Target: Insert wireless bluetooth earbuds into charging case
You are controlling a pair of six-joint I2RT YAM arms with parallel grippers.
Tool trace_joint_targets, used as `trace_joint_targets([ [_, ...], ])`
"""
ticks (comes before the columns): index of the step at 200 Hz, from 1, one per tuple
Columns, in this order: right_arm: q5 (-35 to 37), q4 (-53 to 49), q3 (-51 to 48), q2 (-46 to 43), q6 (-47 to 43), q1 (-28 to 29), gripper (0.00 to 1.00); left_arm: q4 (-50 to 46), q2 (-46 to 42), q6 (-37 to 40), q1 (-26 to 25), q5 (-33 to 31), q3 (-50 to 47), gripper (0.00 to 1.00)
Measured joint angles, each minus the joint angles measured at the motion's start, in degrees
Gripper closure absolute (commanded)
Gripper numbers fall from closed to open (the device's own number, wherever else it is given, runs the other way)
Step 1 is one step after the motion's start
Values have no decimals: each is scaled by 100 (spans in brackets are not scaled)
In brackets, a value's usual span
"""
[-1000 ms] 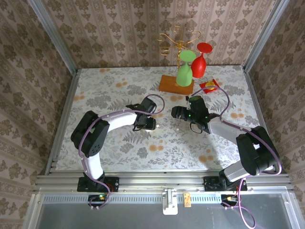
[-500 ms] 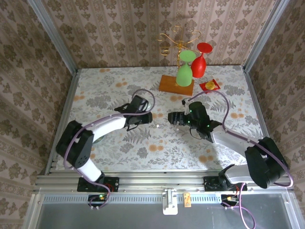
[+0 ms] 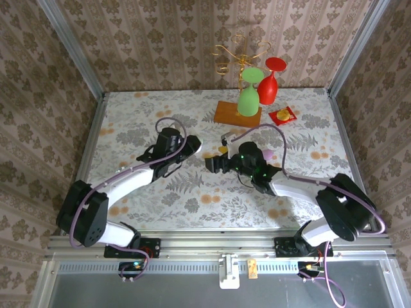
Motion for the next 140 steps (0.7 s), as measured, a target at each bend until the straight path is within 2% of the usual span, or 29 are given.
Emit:
trace_joint_targets([
  [22,-87,247,229,334,120,0,25,120,-142,-225,20,61,-96,56],
  [102,-645,789,973,1163,549,2,55,404,-455,-562,96,136,-245,56],
  [140,-741,807,1051,1279,614,2,59,518,-483,-688,96,186,-302,56],
])
